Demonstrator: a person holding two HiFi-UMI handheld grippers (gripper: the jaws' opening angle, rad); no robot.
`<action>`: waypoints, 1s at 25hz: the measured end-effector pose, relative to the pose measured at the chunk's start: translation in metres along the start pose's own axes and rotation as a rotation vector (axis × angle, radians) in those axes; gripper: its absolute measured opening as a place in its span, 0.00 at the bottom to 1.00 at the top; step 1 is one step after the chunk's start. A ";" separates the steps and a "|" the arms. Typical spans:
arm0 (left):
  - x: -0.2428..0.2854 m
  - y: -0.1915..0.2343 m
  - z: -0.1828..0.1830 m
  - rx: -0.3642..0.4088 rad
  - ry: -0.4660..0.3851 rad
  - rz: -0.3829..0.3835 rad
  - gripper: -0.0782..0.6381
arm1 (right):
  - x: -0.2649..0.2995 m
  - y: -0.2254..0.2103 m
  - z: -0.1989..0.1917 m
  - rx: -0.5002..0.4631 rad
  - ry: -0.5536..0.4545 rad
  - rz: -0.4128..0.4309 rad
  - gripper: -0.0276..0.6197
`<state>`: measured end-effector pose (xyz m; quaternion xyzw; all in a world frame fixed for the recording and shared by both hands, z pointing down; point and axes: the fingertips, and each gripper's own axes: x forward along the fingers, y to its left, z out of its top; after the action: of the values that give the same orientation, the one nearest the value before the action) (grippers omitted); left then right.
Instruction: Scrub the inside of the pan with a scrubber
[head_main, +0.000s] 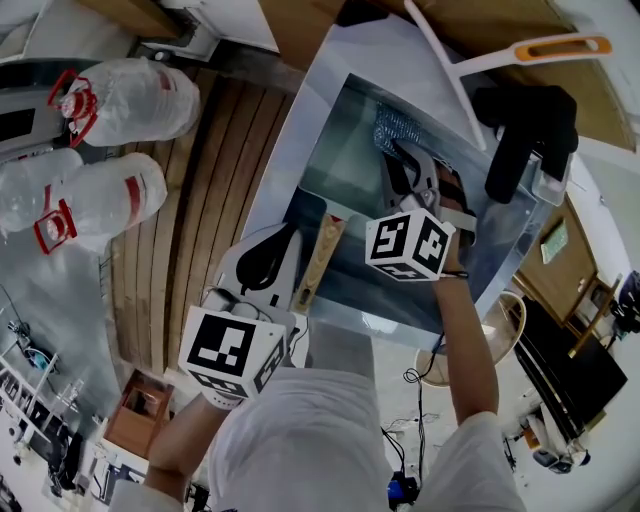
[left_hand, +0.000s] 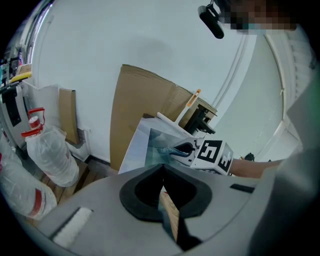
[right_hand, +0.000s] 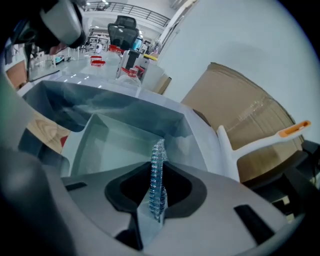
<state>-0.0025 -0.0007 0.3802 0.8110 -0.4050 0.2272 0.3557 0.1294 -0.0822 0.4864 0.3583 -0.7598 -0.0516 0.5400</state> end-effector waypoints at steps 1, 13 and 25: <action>0.000 0.000 0.000 -0.001 0.000 0.000 0.12 | 0.000 0.002 0.000 0.025 0.006 0.028 0.14; -0.005 0.001 -0.004 -0.011 -0.005 -0.004 0.12 | 0.006 0.027 0.001 0.111 0.048 0.242 0.14; -0.017 0.007 -0.012 -0.021 -0.008 0.003 0.12 | 0.002 0.040 0.003 0.169 0.063 0.313 0.14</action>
<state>-0.0190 0.0139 0.3799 0.8075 -0.4102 0.2203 0.3620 0.1073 -0.0550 0.5056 0.2811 -0.7905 0.1084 0.5332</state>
